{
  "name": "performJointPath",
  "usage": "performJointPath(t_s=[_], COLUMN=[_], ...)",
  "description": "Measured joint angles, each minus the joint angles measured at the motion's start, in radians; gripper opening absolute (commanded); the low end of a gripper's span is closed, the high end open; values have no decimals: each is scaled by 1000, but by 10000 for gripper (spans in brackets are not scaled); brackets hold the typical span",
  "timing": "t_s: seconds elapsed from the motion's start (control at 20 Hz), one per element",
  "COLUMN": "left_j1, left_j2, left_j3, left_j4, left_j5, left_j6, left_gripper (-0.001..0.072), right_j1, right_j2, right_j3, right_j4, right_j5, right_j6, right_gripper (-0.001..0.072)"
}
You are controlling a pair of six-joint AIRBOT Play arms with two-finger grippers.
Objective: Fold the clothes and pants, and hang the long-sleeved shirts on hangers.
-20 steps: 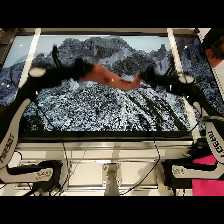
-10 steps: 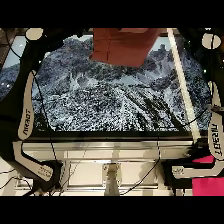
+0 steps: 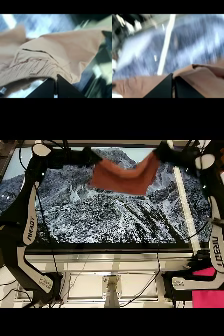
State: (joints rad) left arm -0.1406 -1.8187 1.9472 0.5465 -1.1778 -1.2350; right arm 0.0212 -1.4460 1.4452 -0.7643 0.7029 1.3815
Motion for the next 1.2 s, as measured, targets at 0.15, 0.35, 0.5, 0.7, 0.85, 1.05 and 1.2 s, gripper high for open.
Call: performJointPath(t_s=[0.15,0.35,0.5,0.7,0.85,1.05,1.2], left_j1=[0,-5,-20,-61,-103,-129,-136], left_j2=[56,182,314,483,591,695,728], left_j3=[-104,-367,-636,-959,-1143,-1286,-1322], left_j4=[113,197,231,248,253,253,205], left_j5=[-91,-129,-75,-3,32,68,103], left_j6=[0,26,38,43,42,22,12], left_gripper=[11,11,11,11,11,12,12], right_j1=[30,65,74,79,79,79,79], right_j2=[116,316,463,594,681,781,779], right_j3=[-245,-552,-721,-869,-945,-979,-938], right_j4=[-29,-46,-58,-76,-116,-217,-246], right_j5=[16,14,21,66,120,222,239], right_j6=[39,115,186,284,373,481,478], right_gripper=[7,8,8,8,8,7,6])
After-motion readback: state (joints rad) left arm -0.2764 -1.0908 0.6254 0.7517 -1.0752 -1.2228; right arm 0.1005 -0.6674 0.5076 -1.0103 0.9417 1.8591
